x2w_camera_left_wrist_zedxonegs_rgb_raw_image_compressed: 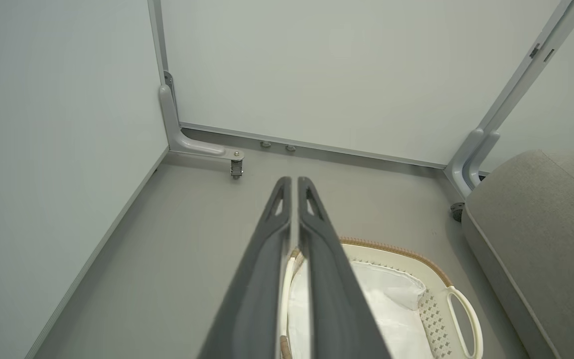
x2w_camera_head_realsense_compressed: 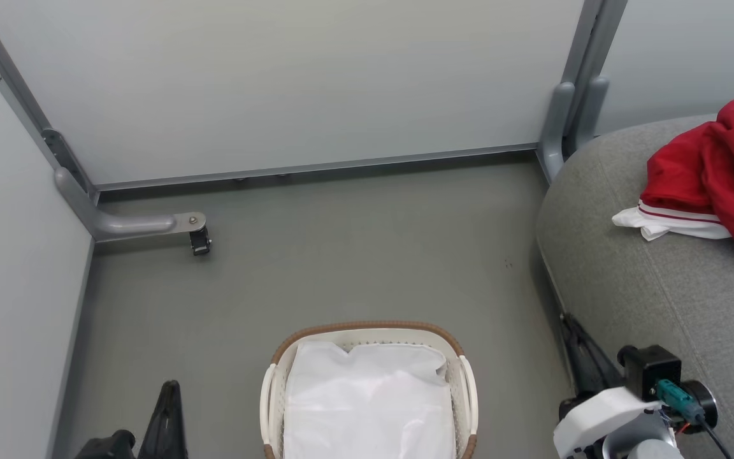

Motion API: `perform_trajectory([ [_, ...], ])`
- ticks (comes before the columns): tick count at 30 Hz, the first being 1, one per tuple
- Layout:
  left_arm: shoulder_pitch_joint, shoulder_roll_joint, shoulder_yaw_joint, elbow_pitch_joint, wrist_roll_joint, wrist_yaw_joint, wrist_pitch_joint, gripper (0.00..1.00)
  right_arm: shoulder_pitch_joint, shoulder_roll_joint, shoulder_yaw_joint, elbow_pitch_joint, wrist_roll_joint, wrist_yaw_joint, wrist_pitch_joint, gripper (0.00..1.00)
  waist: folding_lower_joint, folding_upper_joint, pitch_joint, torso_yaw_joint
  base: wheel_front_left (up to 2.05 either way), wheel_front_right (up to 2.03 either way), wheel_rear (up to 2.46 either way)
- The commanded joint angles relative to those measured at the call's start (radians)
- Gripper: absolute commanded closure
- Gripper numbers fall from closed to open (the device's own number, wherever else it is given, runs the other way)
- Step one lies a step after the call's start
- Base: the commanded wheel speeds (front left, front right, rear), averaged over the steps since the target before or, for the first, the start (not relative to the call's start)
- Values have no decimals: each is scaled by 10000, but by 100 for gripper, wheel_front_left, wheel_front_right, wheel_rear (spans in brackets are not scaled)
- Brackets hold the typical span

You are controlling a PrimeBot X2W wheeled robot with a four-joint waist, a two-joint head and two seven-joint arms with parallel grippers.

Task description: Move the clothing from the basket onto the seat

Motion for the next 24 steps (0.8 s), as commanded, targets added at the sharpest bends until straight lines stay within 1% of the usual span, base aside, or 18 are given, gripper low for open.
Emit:
perform_trajectory([
  [1, -32, -2, 25, 27, -133, -9, 46, 100, 16, 1, -18, 7, 153, 0, 36, 100, 1, 0, 0, -1, 0, 0, 0],
  [11, -352, -33, 281, 0, -1831, -102, 559, 100, -39, -24, -263, -113, 2101, -1, 523, 100, 1, 0, 6, -8, 0, 0, 0],
  [24, -702, -68, 549, -52, -3783, -207, 1124, 100, -109, -49, -551, -249, 4315, -3, 1083, 100, 1, 0, 14, -17, 0, 0, 0],
])
